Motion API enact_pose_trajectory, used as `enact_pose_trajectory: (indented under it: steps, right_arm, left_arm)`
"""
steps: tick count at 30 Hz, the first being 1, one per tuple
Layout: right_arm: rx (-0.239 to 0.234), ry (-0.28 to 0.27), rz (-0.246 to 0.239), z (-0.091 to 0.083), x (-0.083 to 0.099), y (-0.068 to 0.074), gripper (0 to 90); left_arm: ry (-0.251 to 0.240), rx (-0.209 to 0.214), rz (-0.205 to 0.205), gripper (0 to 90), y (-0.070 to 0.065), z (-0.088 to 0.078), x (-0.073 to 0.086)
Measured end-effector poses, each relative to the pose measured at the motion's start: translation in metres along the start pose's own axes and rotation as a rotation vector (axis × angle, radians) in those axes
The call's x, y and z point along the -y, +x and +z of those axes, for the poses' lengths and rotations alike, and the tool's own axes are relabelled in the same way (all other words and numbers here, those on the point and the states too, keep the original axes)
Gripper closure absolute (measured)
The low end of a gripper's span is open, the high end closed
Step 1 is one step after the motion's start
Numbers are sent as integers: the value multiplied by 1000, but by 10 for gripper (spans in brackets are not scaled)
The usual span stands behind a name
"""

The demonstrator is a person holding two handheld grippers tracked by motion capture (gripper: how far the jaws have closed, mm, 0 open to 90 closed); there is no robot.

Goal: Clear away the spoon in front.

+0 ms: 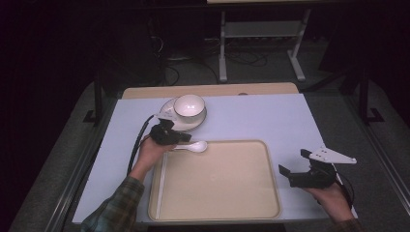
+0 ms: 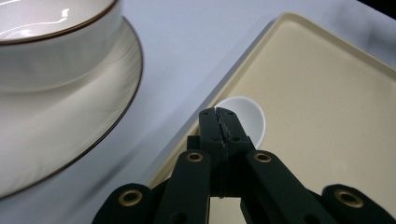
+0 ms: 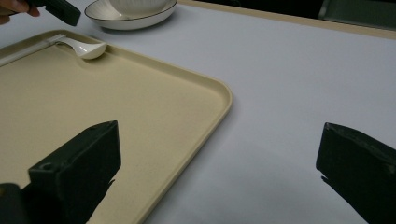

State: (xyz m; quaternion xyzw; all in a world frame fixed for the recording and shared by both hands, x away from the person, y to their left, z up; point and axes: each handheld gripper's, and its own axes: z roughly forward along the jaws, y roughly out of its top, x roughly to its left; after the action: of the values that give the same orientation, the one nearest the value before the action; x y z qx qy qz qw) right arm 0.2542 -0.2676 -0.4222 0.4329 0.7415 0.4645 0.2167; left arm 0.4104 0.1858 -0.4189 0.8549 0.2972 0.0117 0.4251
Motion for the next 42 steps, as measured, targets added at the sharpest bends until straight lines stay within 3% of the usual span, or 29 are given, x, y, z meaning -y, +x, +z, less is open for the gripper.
enact_pose_trajectory:
  steps: [4, 16, 31, 42]
  right_arm:
    - [-3, 1, -1, 0, 0, 0, 0]
    - [-6, -1, 3, 0, 0, 0, 0]
    - [-4, -5, 5, -1, 0, -1, 0]
    - [-3, -4, 4, -1, 0, -1, 0]
  left_arm:
    - [19, -7, 11, 899, -5, 19, -12]
    - [63, -7, 28, 899, -9, 48, -23]
    - [92, 16, 33, 899, -23, 44, -17]
    - [120, 47, 27, 900, -37, 38, 0]
